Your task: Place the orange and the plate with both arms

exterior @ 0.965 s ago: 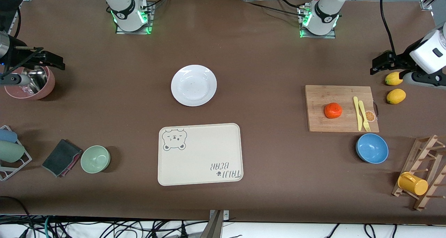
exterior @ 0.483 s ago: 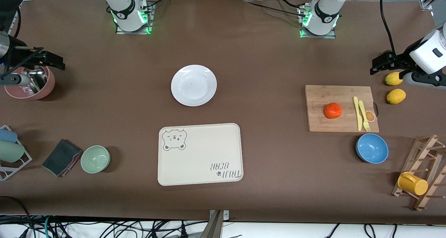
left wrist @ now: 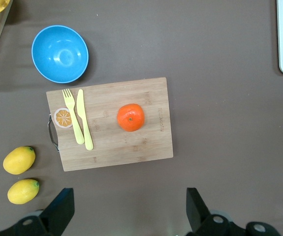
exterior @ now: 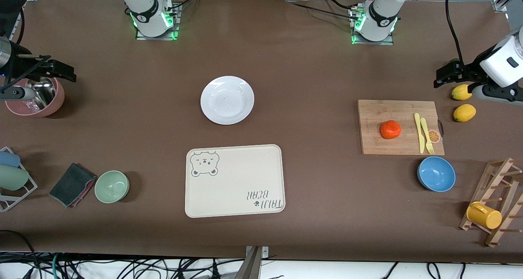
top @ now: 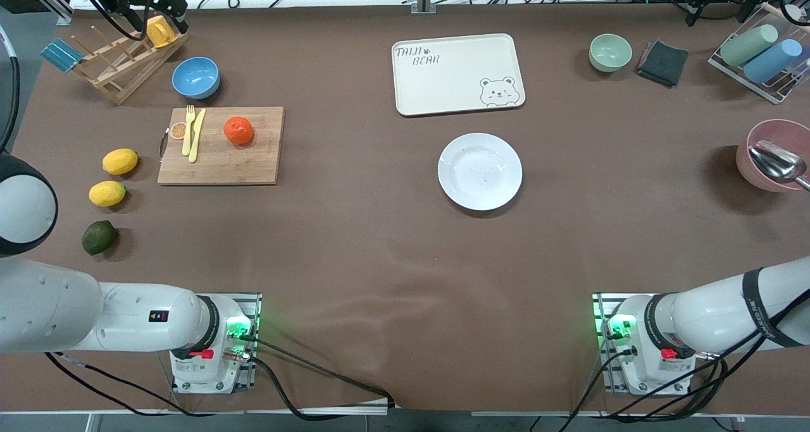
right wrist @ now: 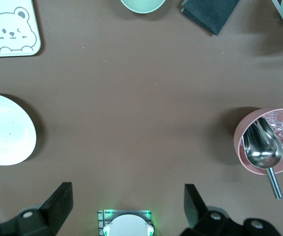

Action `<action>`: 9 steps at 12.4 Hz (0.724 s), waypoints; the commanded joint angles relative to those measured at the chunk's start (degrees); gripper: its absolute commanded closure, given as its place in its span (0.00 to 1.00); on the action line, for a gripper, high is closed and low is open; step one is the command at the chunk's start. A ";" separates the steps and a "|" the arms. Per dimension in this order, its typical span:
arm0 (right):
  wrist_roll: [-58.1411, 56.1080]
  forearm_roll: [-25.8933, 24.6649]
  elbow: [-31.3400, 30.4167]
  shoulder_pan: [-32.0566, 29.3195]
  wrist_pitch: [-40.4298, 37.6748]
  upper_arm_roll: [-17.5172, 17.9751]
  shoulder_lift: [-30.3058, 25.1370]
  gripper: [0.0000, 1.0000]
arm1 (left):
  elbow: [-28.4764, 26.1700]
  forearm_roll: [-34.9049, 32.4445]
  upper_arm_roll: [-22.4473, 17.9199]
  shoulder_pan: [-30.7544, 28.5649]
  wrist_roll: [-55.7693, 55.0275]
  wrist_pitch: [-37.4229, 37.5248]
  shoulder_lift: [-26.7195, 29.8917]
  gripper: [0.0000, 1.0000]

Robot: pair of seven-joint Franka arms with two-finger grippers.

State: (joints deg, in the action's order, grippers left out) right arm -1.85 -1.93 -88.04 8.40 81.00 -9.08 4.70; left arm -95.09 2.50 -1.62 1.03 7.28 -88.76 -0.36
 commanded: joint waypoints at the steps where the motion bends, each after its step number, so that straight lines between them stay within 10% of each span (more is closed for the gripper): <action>1: 0.70 0.70 0.77 -0.31 -0.93 0.03 0.04 0.00 | 0.87 -0.74 0.13 0.02 -0.07 0.08 -0.34 0.00; 9: 0.70 0.70 0.50 -0.31 -0.93 0.03 -0.05 0.00 | 0.96 -0.74 0.13 0.55 -0.16 0.08 -0.96 0.00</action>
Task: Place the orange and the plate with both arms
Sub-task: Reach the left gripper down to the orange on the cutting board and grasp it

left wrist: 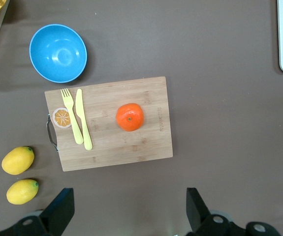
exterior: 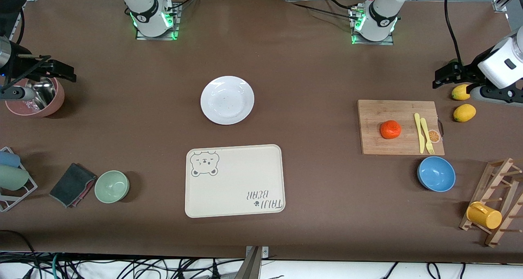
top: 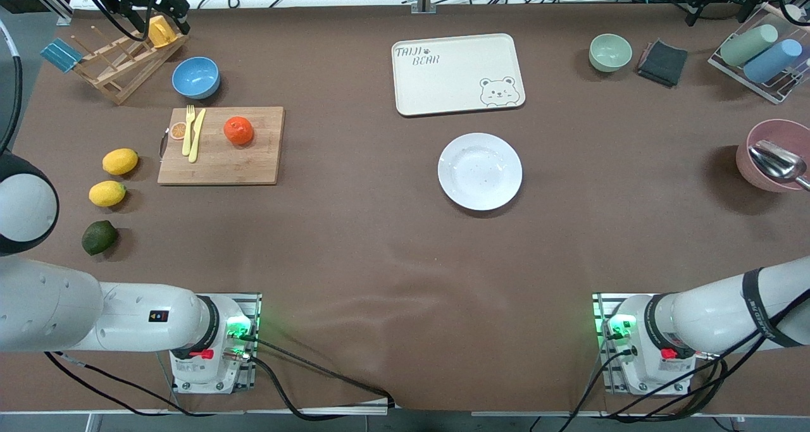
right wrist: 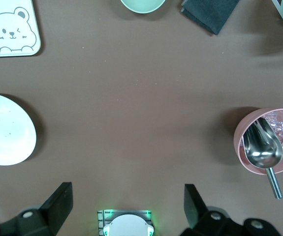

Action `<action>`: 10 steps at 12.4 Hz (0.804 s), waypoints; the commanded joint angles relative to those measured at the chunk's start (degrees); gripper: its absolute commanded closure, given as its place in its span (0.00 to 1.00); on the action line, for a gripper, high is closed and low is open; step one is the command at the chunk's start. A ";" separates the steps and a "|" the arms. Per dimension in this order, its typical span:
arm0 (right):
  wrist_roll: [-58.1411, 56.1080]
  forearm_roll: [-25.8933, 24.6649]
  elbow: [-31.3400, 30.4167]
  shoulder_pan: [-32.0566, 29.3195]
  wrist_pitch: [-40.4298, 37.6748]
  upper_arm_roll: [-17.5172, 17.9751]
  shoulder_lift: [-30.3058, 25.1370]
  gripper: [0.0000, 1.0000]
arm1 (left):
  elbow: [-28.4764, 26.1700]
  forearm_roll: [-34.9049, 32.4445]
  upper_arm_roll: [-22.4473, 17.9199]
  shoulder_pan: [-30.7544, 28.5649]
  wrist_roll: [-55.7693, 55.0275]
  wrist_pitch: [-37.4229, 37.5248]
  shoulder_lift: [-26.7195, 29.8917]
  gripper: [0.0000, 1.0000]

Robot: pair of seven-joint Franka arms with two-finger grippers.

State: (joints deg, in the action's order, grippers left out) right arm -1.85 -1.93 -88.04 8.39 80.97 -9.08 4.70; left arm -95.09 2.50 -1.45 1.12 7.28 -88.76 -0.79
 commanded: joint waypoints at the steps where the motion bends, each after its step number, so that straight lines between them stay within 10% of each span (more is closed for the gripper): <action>1: 0.70 0.70 0.50 -0.31 -0.90 0.03 -0.05 0.00 | 0.87 -0.74 -0.04 0.55 0.19 0.08 -0.79 0.00; 10: 0.70 0.70 0.42 -0.31 -0.90 0.03 0.04 0.00 | -9.91 -1.44 0.13 0.21 0.28 -16.93 -13.89 0.00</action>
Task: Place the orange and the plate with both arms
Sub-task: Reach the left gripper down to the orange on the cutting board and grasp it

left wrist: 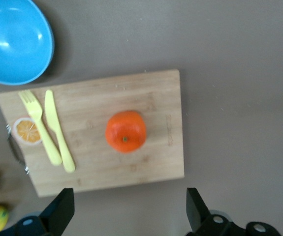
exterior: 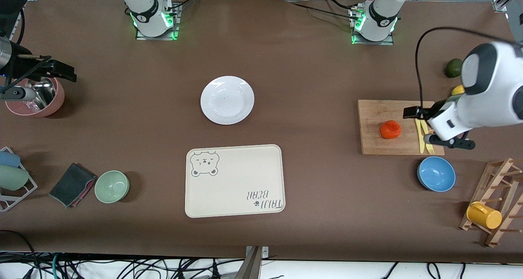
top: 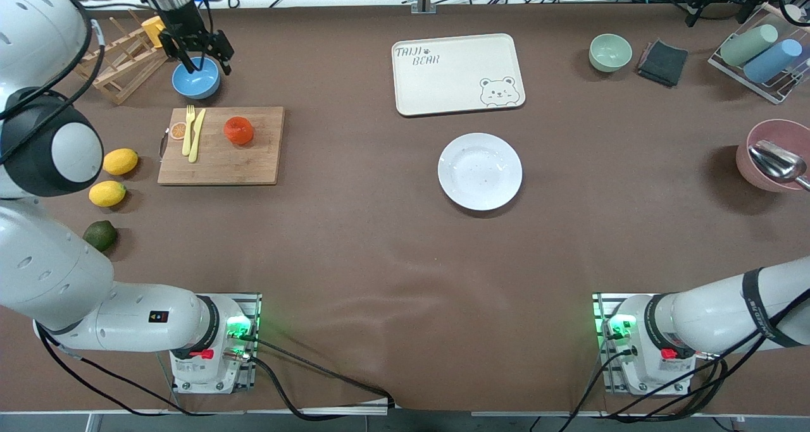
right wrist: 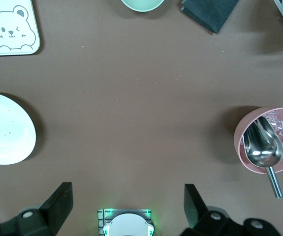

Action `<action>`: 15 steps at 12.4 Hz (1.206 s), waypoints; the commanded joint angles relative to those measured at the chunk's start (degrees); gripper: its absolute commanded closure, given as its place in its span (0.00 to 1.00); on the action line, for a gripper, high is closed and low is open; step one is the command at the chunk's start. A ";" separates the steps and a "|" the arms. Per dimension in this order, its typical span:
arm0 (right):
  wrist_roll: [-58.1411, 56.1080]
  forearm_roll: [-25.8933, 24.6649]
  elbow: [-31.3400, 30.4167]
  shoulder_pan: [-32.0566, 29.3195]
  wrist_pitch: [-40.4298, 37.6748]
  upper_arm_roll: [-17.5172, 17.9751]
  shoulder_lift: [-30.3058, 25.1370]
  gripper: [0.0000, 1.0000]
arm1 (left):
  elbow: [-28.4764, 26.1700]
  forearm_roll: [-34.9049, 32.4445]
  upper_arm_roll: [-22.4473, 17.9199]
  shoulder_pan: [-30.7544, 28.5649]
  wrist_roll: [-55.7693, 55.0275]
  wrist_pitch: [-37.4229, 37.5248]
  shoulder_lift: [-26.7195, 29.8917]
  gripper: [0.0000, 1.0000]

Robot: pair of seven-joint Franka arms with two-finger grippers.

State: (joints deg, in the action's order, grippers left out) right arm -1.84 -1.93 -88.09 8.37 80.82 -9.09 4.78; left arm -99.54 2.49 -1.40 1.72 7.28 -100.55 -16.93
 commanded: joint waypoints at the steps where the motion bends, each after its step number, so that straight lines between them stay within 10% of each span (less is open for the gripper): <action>1: 0.70 0.70 0.46 -0.28 -0.75 0.04 -0.03 0.00 | -7.58 -1.44 0.09 -0.49 0.28 -7.53 2.25 0.00; 6: 0.70 0.70 0.46 -0.28 -0.75 0.04 -0.12 0.00 | -21.29 -1.44 0.09 -0.49 0.01 -26.07 2.43 0.00; 15: 0.70 0.70 0.46 -0.28 -0.75 0.04 -0.12 0.00 | -24.13 -3.02 0.09 -0.49 -0.34 -32.15 -4.07 0.00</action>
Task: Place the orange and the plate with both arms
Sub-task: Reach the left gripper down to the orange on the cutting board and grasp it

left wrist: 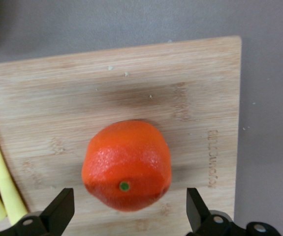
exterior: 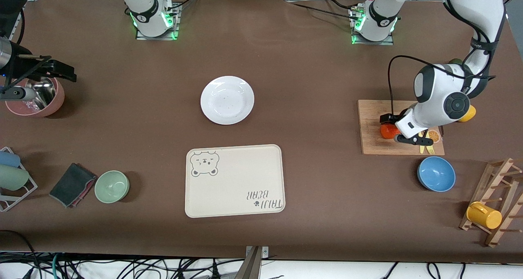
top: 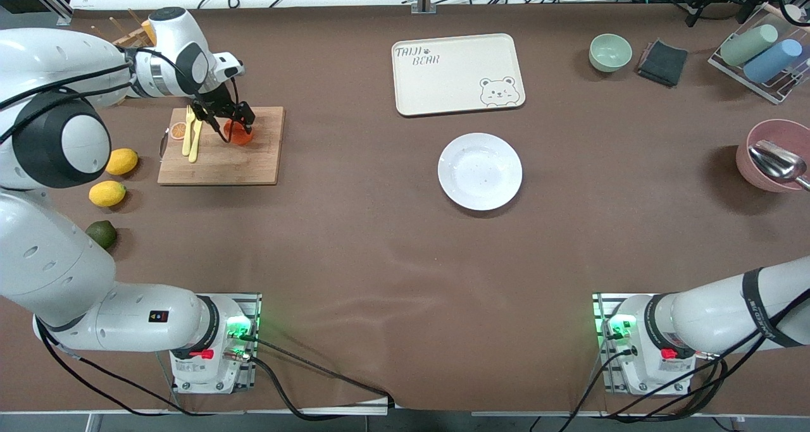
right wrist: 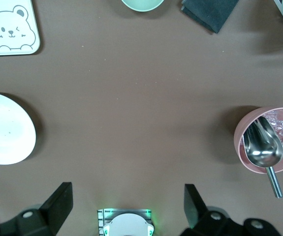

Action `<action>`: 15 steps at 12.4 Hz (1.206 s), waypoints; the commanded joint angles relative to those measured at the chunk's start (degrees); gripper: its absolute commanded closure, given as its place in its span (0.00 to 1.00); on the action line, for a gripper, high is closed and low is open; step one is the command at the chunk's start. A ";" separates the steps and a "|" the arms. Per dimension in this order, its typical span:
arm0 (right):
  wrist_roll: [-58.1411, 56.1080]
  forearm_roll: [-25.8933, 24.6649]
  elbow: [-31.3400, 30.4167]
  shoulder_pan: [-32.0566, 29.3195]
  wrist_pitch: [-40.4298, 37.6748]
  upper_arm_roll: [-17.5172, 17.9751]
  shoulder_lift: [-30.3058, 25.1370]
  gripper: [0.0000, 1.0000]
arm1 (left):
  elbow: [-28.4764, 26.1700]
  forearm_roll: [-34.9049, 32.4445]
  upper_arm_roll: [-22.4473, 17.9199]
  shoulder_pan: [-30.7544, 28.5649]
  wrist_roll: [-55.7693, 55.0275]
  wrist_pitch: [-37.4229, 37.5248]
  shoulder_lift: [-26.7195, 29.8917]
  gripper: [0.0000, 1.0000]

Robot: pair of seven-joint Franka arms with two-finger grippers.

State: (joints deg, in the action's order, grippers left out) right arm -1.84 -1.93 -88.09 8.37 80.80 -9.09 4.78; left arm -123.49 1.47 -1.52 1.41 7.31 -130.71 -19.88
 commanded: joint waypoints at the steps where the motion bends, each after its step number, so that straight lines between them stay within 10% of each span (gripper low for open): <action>1: 0.70 0.70 0.47 -0.28 -0.73 0.04 -0.04 0.00 | 0.18 -1.99 0.20 -0.18 -0.46 -2.53 -2.26 0.00; 5: 0.70 0.70 0.47 -0.28 -0.73 0.04 -0.12 0.00 | 0.71 -1.91 0.20 -0.18 -0.63 -2.97 -3.93 0.07; 12: 0.70 0.61 0.64 -0.19 -0.47 0.04 -0.12 0.00 | 1.41 -1.99 0.29 0.69 -1.51 -3.07 -3.77 0.80; 15: 0.70 0.44 0.82 0.25 -0.38 0.21 -0.12 0.00 | 5.26 -1.99 2.82 5.94 -13.57 2.53 -1.12 0.90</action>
State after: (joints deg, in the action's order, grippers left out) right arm -1.84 -1.93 -88.06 8.49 80.82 -9.03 4.78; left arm -121.01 1.41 -0.21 3.23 2.91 -133.10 -22.94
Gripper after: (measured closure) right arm 0.000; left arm 0.269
